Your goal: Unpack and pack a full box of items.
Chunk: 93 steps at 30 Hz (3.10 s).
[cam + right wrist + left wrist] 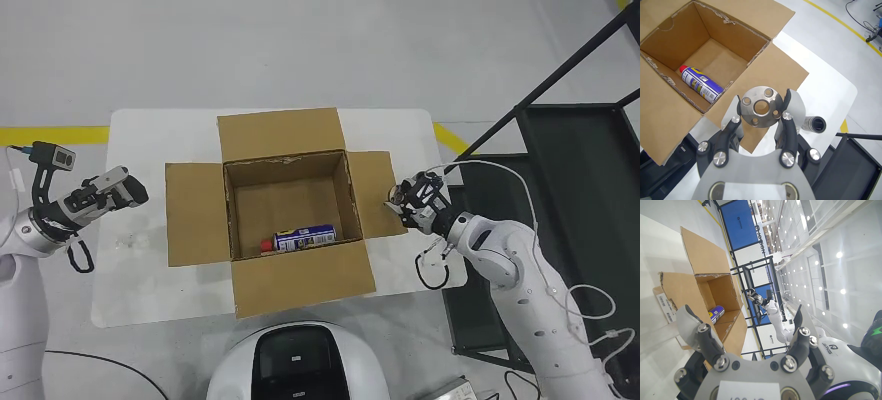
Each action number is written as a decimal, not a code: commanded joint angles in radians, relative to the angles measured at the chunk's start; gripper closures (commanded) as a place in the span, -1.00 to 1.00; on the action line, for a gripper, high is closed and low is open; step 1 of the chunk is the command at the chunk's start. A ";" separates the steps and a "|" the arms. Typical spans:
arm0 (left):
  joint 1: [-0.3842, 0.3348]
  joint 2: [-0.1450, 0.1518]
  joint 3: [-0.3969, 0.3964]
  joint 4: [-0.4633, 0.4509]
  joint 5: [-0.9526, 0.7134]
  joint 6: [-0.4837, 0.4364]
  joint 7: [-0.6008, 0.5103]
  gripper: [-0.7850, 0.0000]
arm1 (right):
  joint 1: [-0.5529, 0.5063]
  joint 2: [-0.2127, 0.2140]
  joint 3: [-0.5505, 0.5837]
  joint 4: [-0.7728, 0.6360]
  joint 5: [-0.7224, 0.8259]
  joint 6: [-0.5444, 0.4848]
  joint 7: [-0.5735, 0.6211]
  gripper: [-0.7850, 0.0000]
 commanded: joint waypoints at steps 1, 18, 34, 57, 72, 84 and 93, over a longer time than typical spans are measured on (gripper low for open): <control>0.000 0.000 0.000 0.000 0.000 0.000 0.000 -1.00 | 0.000 0.000 0.000 0.000 0.000 0.000 0.000 1.00; 0.000 0.000 0.000 0.000 0.000 0.000 0.000 -1.00 | 0.191 -0.017 -0.194 -0.051 -0.070 -0.031 0.107 1.00; 0.000 0.000 0.000 0.000 0.000 0.000 0.000 -1.00 | 0.719 -0.188 -0.830 0.390 -0.112 0.047 0.351 1.00; 0.000 0.000 0.000 0.000 0.000 0.000 0.000 -1.00 | 0.910 -0.338 -0.987 0.799 -0.032 0.028 0.312 -1.00; 0.000 0.000 0.000 0.000 0.000 0.000 0.000 -1.00 | 0.520 -0.118 -0.414 0.294 0.145 -0.287 0.104 -1.00; 0.000 0.000 0.000 0.000 0.000 0.000 0.000 -1.00 | 0.101 -0.029 0.082 0.173 0.130 -0.213 0.019 -1.00; 0.000 0.000 0.000 0.000 0.000 0.000 0.000 -1.00 | 0.069 -0.017 0.154 0.251 0.087 -0.119 0.018 -1.00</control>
